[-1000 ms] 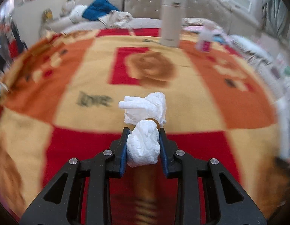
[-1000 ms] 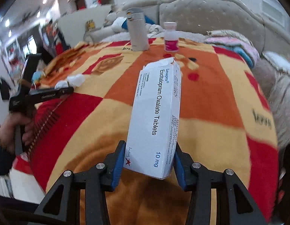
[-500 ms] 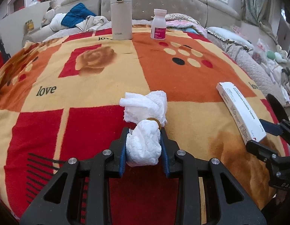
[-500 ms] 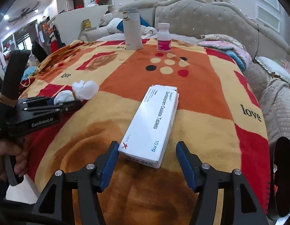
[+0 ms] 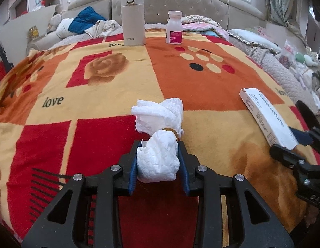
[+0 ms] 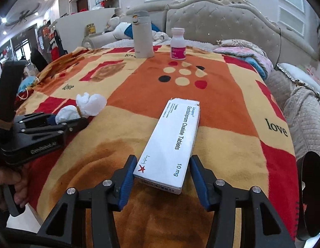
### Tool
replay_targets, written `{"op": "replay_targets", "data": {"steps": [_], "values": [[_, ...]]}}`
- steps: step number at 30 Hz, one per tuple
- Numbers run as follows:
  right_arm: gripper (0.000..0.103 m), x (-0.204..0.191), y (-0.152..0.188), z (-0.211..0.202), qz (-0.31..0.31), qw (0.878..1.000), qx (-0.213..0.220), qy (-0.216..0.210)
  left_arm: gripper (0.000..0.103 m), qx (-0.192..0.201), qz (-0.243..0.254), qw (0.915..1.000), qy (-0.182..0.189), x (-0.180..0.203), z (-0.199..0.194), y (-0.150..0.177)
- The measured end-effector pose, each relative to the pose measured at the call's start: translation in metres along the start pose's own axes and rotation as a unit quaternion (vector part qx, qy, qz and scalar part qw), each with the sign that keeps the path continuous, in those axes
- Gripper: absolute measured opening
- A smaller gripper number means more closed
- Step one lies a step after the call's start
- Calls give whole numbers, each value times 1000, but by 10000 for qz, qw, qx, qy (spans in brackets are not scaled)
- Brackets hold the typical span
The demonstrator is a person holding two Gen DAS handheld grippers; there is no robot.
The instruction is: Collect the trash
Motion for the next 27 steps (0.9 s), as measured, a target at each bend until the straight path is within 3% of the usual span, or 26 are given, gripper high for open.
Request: {"op": "replay_targets", "data": {"steps": [20, 27], "values": [[49, 16, 3, -30, 169, 9993, 312, -136, 31, 18, 65, 9999, -128, 0, -1, 2], [49, 9, 12, -14, 23, 9998, -44, -202, 32, 24, 49, 9999, -124, 0, -1, 2]]}}
Point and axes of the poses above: each gripper's, at about its wrist camera, not at the fingertips, and z roughly the way its jaws point, x to its right, y to its underside, the point moved 6 cm from there along z, roughly the way its jaws point, and after that the axes turned 8 degrees about y, right-handed, at the moved point
